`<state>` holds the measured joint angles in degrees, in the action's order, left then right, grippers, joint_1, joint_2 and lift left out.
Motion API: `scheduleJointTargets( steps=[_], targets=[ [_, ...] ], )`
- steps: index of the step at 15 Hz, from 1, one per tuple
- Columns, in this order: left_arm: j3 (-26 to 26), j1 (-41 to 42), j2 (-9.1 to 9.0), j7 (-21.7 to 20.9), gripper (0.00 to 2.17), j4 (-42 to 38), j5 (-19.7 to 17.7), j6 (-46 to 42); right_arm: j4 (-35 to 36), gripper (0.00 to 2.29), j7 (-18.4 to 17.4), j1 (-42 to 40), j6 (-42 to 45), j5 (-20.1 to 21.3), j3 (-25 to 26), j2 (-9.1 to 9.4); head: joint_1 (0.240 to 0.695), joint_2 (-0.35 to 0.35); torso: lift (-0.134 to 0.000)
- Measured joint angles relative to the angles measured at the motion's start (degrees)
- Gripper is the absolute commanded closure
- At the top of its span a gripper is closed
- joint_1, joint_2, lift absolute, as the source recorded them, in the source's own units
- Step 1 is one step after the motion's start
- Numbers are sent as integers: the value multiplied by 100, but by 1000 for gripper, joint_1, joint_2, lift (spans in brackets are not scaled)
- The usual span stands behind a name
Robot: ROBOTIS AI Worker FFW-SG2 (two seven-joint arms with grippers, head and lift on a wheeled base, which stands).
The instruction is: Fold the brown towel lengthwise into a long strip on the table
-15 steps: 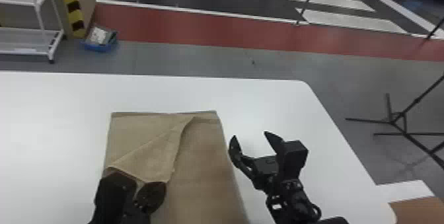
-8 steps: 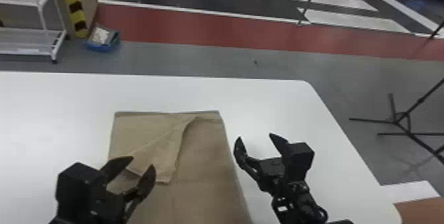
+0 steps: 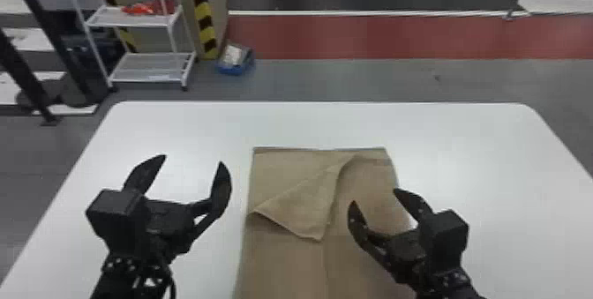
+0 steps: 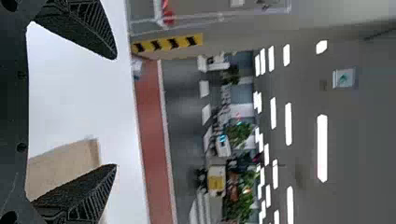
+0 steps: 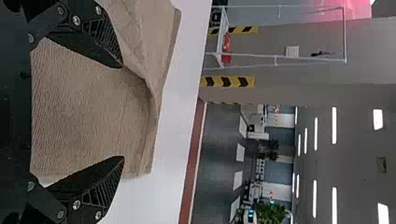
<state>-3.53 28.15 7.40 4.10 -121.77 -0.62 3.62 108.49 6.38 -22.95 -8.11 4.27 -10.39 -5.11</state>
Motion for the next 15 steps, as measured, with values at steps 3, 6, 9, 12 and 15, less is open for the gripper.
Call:
scheduleJointTargets(
  steps=[3, 6, 9, 12, 15],
  targets=[
    [125, -121, -2, 195, 49, 343, -87, -918, -68, 346, 276, -27, -3, 125, -412, -142, 695, 180, -117],
    [165, -150, -2, 178, 49, 405, -133, -961, -173, 424, 402, -61, 57, 208, -637, -280, 695, 231, -117],
    [130, -165, -1, 123, 49, 474, -165, -942, -414, 441, 502, 13, 110, 266, -733, -329, 695, 240, -117],
    [100, -178, -1, 106, 49, 491, -173, -897, -516, 475, 503, 86, 116, 251, -773, -332, 695, 238, -117],
    [69, -184, -1, 83, 49, 532, -175, -871, -519, 478, 614, 120, 168, 250, -868, -332, 695, 251, -117]
  ],
)
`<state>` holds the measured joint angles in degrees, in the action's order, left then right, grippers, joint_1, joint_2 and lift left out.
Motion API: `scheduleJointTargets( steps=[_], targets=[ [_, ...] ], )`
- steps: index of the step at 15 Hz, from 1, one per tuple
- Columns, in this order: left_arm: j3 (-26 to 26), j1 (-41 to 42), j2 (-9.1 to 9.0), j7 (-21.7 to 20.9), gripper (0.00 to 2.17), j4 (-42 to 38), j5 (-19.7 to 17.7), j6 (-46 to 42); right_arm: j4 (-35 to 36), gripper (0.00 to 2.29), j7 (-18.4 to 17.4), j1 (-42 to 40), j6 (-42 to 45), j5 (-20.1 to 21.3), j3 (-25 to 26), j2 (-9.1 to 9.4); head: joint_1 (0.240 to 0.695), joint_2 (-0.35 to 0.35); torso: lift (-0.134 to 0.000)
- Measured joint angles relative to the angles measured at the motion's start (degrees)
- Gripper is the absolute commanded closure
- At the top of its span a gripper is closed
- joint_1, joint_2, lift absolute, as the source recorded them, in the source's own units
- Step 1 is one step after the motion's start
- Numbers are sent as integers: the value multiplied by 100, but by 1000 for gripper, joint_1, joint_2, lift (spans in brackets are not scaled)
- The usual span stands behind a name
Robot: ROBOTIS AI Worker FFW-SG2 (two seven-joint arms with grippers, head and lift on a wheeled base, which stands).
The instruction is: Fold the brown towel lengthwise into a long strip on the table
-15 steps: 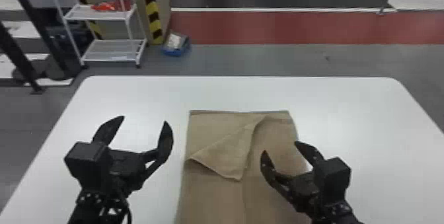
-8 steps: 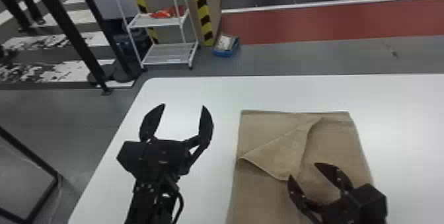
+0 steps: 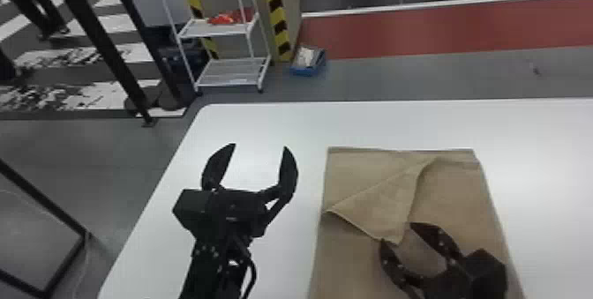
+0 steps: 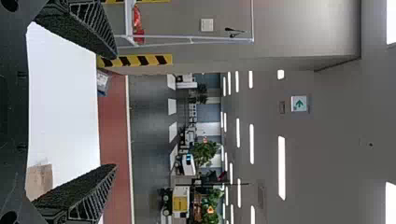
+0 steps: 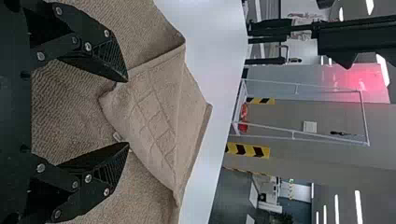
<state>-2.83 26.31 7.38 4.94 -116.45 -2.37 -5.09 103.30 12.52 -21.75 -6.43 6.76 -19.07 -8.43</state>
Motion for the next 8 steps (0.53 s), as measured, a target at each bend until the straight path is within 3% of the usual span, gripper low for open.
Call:
scheduleJointTargets(
  steps=[4, 8],
  targets=[
    [-24, -3, 0, -10, 49, 50, 0, 9, -8, 788, -106, 136, -556, 58, -137, 26, 695, 255, -117],
    [-24, -4, 0, -10, 49, 64, 0, 0, 71, 822, -164, 118, -584, -68, -61, 25, 695, 244, -117]
  ],
)
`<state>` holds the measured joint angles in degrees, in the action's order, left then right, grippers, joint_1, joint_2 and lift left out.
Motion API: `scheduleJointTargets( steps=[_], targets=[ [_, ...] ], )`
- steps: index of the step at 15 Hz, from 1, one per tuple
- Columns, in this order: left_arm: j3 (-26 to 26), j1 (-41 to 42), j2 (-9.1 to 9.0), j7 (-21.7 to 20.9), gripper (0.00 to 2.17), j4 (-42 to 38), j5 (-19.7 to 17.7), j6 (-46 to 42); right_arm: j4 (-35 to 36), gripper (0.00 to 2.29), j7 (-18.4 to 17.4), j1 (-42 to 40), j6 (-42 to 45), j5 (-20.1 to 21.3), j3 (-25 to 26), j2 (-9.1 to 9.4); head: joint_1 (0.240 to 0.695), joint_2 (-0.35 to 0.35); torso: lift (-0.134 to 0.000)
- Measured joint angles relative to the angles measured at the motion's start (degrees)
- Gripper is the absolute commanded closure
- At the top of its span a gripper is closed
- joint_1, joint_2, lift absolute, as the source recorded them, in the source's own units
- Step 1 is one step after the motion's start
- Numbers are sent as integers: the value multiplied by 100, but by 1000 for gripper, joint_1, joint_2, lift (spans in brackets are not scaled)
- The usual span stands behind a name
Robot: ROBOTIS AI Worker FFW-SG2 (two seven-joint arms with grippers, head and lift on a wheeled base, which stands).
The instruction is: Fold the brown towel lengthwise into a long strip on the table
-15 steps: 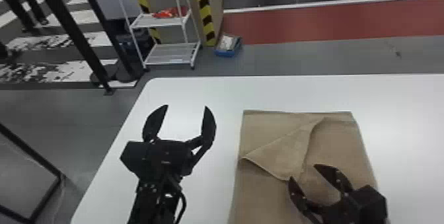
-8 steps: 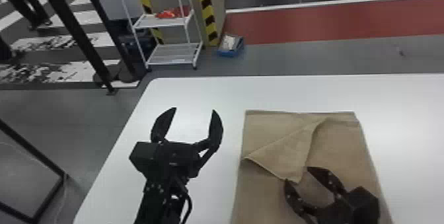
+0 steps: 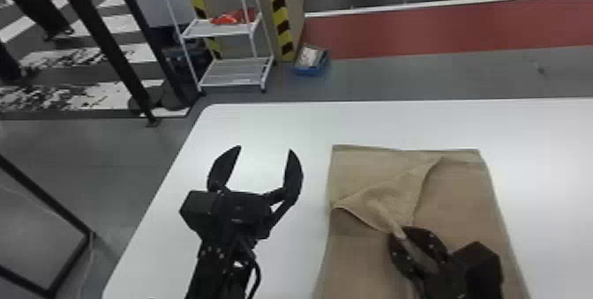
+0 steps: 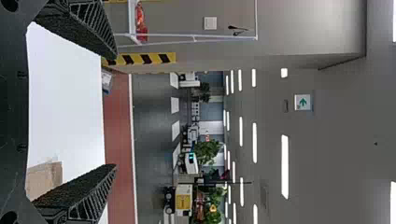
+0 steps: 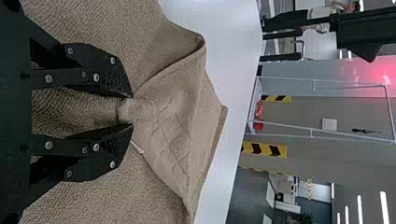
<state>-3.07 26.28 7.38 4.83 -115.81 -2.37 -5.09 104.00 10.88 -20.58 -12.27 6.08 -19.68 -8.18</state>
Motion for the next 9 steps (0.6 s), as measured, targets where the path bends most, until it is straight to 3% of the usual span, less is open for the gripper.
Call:
scheduleJointTargets(
  steps=[1, 2, 3, 6, 9],
  targets=[
    [-8, 0, 0, 0, 49, 11, 0, -3, 44, 758, -27, -28, 44, -7, 6, 0, 695, 243, -117],
    [-15, 0, 0, 0, 49, 18, 0, -4, 86, 488, -68, -51, 76, -9, 6, 0, 695, 242, -117],
    [-21, 0, 0, 0, 49, 21, 0, -4, 137, 451, -115, -76, 109, -10, 3, 0, 695, 239, -117],
    [-33, 0, 0, 0, 49, 22, 0, -4, 203, 468, -150, -88, 131, -2, -7, -2, 695, 239, -117],
    [-36, 2, 0, 0, 49, 21, 0, -4, 181, 647, -140, -25, 45, 31, -16, 0, 695, 237, -117]
  ],
)
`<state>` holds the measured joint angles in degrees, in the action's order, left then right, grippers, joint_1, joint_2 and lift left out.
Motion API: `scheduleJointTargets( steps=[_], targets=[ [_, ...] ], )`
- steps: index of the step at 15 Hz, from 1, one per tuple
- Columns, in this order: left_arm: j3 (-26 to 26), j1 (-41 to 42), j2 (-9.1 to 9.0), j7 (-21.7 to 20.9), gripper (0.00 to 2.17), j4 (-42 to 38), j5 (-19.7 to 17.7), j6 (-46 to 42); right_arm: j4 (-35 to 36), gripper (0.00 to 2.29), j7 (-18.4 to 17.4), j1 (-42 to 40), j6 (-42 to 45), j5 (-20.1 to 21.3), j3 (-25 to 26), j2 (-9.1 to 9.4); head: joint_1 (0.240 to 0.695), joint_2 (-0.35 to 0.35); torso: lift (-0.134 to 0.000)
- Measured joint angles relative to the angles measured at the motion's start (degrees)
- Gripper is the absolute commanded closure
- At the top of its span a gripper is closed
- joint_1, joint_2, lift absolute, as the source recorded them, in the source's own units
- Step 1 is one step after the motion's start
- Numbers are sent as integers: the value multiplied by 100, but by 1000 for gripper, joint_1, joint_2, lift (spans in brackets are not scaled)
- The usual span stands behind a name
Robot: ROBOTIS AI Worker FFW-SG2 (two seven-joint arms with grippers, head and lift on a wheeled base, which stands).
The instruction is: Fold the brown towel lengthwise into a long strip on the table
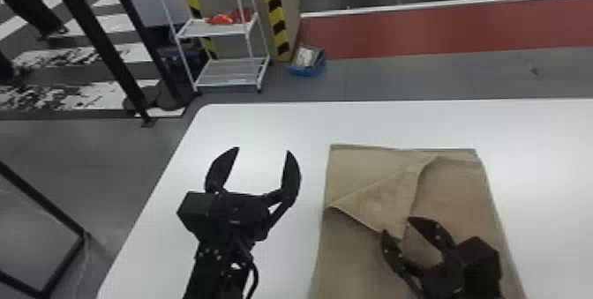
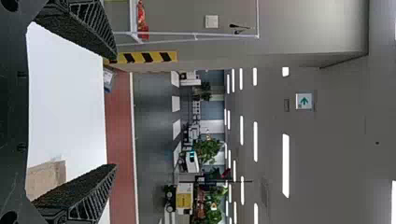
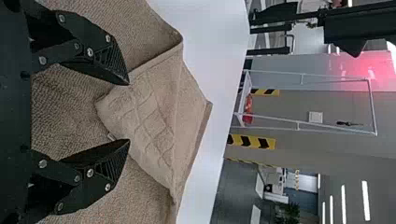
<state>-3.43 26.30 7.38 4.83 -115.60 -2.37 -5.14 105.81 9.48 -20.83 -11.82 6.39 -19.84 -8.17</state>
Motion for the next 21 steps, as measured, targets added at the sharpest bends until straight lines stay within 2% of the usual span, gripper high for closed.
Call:
scheduleJointTargets(
  steps=[6, 9, 17, 19, 21],
  targets=[
    [-12, 3, 0, 0, 49, 17, 6, 0, -101, 670, 1, 154, -202, 28, -31, 14, 695, 234, -117],
    [-17, 2, 0, 0, 49, 28, 13, 0, -115, 1322, 9, 176, -240, 5, -74, 12, 695, 238, -117],
    [-18, 1, 0, 0, 49, -7, 36, 0, 361, 1420, 10, 12, -223, -32, 21, -34, 695, 237, -117],
    [-19, 1, 0, 0, 49, -17, 46, 0, 566, 1423, 30, -69, -202, -133, 292, -36, 695, 208, -117],
    [-25, 4, 0, 0, 60, -34, 57, 0, 727, 1420, 97, -129, -200, -341, 775, -42, 695, 167, -117]
  ],
)
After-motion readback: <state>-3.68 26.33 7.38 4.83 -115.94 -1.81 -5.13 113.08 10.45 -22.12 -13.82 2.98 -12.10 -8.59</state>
